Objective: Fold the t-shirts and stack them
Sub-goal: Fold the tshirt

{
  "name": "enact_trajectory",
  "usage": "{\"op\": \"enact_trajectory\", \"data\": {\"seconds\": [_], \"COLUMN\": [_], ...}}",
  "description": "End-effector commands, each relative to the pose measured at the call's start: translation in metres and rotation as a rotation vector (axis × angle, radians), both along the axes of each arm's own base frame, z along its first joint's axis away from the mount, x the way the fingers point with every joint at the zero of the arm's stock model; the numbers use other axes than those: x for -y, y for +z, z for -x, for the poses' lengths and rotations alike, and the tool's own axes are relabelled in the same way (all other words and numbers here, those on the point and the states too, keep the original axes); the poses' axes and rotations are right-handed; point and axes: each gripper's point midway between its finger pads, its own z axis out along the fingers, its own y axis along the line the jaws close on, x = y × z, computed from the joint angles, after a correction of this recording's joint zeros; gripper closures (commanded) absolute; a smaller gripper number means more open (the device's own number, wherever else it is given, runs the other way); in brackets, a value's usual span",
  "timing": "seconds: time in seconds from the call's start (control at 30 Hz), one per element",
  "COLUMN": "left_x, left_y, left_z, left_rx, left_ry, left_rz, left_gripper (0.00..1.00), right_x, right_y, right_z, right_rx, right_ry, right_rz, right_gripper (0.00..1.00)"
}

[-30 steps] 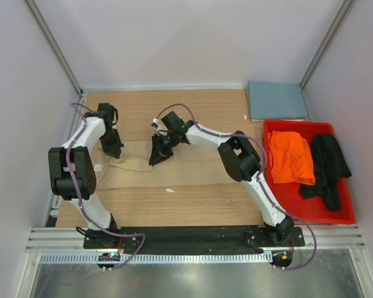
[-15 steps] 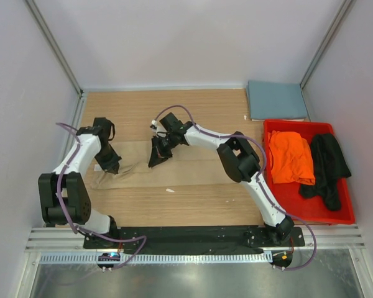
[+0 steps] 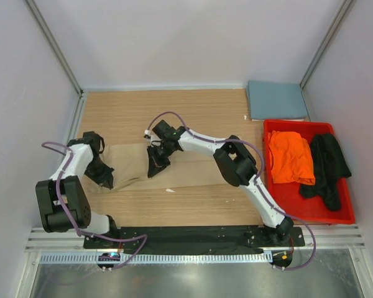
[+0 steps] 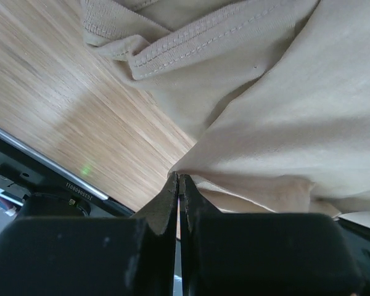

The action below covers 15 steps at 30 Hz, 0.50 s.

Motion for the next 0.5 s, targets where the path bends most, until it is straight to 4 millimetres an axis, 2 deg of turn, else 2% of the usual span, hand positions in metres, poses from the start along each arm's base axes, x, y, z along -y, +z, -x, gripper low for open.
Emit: {"op": "enact_trajectory", "data": {"seconds": [0.0, 0.17, 0.33, 0.47], "left_x": [-0.004, 0.004, 0.003, -0.001], "left_y": [0.004, -0.013, -0.025, -0.024], "left_z": [-0.007, -0.027, -0.025, -0.024], "left_rx": [0.038, 0.036, -0.005, -0.010], "left_ry": [0.032, -0.034, -0.066, -0.076], "left_rz": [0.007, 0.083, 0.093, 0.072], "left_gripper": [1.00, 1.00, 1.00, 1.00], "right_x": [-0.007, 0.001, 0.004, 0.003], "right_y": [0.045, 0.045, 0.049, 0.050], "right_z": [-0.005, -0.007, -0.014, -0.023], "right_rx": [0.105, 0.147, 0.196, 0.202], "right_ry": [0.015, 0.016, 0.001, -0.015], "right_rz": [-0.055, -0.027, -0.012, -0.018], "right_gripper": [0.99, 0.98, 0.99, 0.98]}}
